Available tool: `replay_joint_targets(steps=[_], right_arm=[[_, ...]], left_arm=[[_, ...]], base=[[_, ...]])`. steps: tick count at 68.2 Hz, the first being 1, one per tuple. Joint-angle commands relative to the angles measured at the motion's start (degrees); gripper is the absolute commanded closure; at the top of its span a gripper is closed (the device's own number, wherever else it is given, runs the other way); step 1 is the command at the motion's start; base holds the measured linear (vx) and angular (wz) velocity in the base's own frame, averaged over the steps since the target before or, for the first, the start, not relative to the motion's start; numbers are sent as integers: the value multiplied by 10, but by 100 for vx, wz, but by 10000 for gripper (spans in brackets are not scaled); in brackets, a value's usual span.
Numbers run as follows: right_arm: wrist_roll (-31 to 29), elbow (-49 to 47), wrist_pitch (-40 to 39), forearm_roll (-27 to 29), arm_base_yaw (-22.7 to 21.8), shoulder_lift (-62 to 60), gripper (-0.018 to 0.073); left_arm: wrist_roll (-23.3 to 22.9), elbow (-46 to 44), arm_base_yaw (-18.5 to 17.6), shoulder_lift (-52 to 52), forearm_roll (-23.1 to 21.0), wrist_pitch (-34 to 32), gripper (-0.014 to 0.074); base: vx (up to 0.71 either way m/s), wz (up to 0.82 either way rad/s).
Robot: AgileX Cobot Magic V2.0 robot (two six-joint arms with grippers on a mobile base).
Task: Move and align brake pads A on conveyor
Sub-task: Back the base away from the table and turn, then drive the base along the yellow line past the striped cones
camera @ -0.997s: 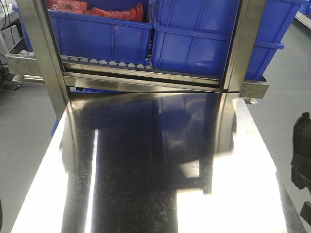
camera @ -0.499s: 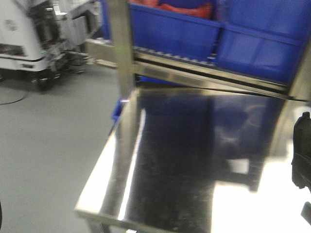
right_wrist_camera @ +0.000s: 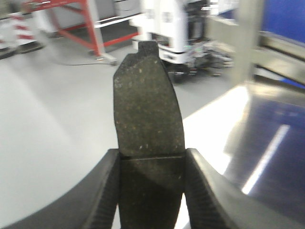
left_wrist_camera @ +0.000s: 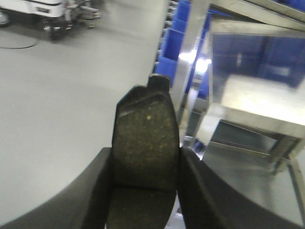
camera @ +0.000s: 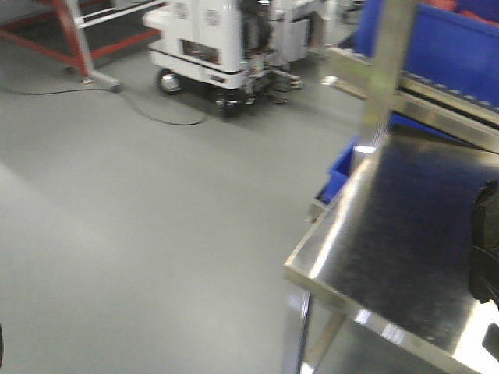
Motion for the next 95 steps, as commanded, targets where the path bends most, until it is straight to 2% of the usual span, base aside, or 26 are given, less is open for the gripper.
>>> replay_joint_targets(steps=[1,71,95], right_arm=[[-6,-18,-57,-7,-2,1,564],[-6,-18,-55,-7,-2,1,564],[-6,-18,-55,-7,-1,1,564]], left_arm=[[-5,-17,-3,3,1,-52,602],[-5,-17,-3,3,1,-52,602],[-5,-17,-3,3,1,-52,602]], base=[[-21,81],[-14,89],[4,39]])
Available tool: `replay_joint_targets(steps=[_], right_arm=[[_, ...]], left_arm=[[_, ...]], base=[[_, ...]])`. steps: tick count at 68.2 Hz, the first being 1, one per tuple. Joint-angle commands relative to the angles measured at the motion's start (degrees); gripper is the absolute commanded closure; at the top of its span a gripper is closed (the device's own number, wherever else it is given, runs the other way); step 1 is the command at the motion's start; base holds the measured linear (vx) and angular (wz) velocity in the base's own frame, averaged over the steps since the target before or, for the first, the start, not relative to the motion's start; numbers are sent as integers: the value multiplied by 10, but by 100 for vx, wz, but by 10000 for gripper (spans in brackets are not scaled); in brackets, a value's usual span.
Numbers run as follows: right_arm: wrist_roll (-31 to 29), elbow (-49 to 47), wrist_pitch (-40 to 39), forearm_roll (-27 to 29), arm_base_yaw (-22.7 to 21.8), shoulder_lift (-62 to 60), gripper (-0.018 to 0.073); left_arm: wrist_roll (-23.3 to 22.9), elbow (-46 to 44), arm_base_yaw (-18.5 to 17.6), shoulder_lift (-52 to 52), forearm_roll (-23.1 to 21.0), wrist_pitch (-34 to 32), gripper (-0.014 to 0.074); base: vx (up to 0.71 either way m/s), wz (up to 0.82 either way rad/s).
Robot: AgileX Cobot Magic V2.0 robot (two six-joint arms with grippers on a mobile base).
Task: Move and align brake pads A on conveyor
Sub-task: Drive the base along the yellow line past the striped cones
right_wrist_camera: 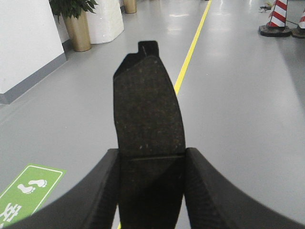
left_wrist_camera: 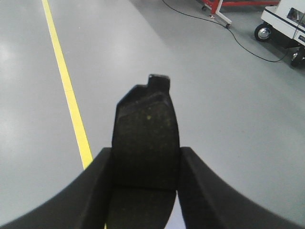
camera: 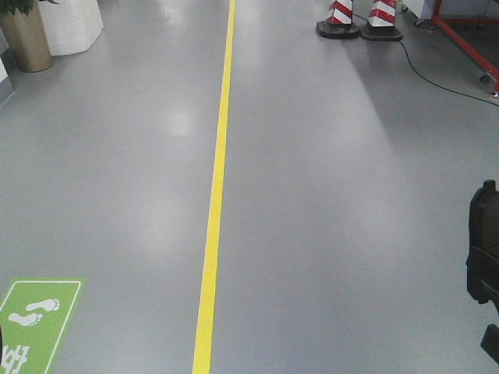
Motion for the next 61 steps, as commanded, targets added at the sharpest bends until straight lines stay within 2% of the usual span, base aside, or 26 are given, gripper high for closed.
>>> replay_joint_targets(steps=[1,30,61], right_arm=[[-5,-18,-55,-7,-1,1,564],[-5,-18,-55,-7,-1,1,564],[-5,-18,-55,-7,-1,1,564]], left_arm=[[-5,-17,-3,3,1,-53,602],[-5,-17,-3,3,1,-53,602],[-5,-17,-3,3,1,-53,602]], base=[[10,5],[20,-7],[44,-6]])
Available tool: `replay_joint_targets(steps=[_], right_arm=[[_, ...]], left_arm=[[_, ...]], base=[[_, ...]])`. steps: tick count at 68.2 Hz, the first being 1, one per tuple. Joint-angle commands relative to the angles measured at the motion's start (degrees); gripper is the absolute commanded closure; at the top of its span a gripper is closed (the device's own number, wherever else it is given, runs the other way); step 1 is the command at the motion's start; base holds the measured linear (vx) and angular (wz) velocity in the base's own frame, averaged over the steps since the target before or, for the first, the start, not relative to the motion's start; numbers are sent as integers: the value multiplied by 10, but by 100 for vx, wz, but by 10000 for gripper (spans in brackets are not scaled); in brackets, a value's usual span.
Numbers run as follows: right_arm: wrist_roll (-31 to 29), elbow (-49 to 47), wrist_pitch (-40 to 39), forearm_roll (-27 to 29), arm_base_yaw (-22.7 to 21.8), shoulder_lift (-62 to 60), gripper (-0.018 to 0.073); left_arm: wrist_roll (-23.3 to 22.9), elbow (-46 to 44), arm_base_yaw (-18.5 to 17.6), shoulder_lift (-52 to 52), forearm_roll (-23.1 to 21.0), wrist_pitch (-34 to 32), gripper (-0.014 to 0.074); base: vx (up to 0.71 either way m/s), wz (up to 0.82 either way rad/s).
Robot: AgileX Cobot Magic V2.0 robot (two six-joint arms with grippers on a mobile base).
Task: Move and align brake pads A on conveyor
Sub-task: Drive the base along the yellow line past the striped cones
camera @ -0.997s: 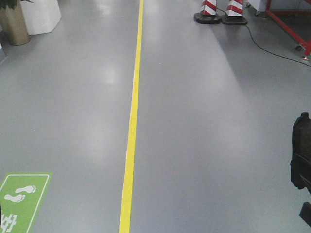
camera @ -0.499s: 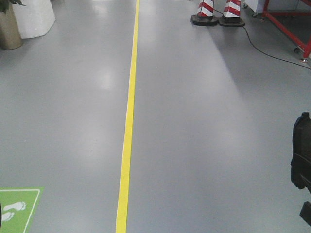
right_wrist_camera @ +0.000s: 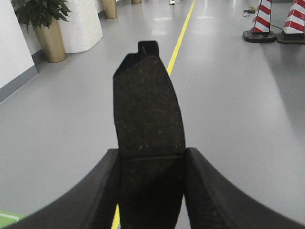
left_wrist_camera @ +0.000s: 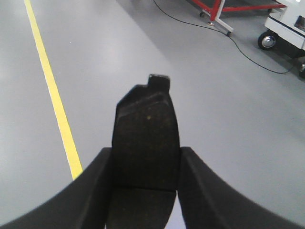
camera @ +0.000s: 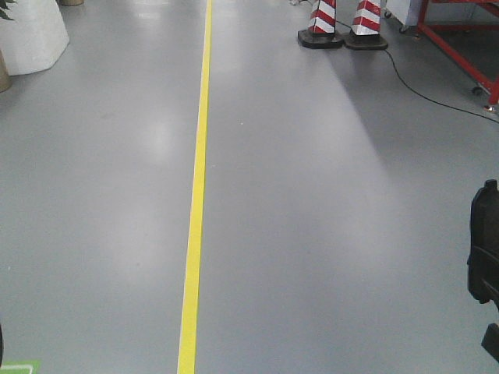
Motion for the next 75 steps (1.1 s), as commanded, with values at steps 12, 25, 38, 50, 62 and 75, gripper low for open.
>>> replay_joint_targets(steps=[12,25,38,50,62,75], right_arm=[[-5,-18,-55,-7,-1,1,564],[-5,-18,-55,-7,-1,1,564],[-5,-18,-54,-7,-1,1,564],[-5,-18,-53,-7,-1,1,564],[-5,-18,-53,-7,-1,1,564],[-5,-18,-53,-7,-1,1,564]], left_arm=[[-5,-17,-3,3,1,-52,602],[-5,-17,-3,3,1,-52,602],[-5,-17,-3,3,1,-52,602],[-5,-17,-3,3,1,-52,602],[-5,-17,-3,3,1,-52,602],[-5,-17,-3,3,1,-52,602]], base=[[58,4],[65,4],[69,5],[70,4],[72,1],[75,-1]])
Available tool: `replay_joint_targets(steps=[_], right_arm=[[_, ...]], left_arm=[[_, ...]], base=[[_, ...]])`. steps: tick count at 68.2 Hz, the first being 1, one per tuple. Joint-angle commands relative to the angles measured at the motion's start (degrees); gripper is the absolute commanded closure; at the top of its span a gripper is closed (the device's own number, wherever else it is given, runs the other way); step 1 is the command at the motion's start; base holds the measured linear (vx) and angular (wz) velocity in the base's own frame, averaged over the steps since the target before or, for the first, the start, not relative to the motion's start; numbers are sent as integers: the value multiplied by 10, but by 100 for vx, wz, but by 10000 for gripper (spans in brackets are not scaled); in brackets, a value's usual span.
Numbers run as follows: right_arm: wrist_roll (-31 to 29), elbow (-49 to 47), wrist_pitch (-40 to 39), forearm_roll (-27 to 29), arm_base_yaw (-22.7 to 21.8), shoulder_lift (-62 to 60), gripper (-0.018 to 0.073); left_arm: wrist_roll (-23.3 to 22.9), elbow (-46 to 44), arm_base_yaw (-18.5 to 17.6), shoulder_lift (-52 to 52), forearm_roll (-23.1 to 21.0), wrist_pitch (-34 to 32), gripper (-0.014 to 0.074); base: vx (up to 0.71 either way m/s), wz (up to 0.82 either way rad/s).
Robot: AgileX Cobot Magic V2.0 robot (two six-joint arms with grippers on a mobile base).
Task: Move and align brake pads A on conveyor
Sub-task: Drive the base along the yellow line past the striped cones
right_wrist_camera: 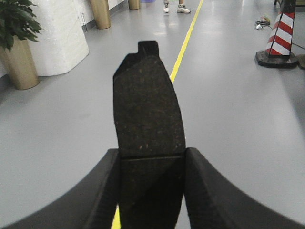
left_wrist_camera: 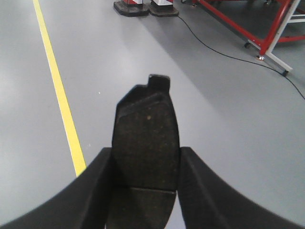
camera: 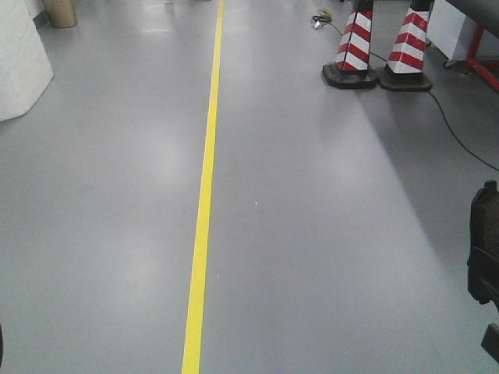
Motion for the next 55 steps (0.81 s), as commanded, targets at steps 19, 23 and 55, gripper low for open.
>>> replay_joint_targets(steps=[19,23,55], right_arm=[[-5,-18,-54,-7,-1,1,564],[-5,-18,-54,-7,-1,1,564],[-5,-18,-50,-7,-1,1,564]], left_arm=[[-5,-17,-3,3,1,-52,602],[-5,-17,-3,3,1,-52,602],[-5,-17,-3,3,1,-52,602]], base=[[77,0],[78,4],[80,3]])
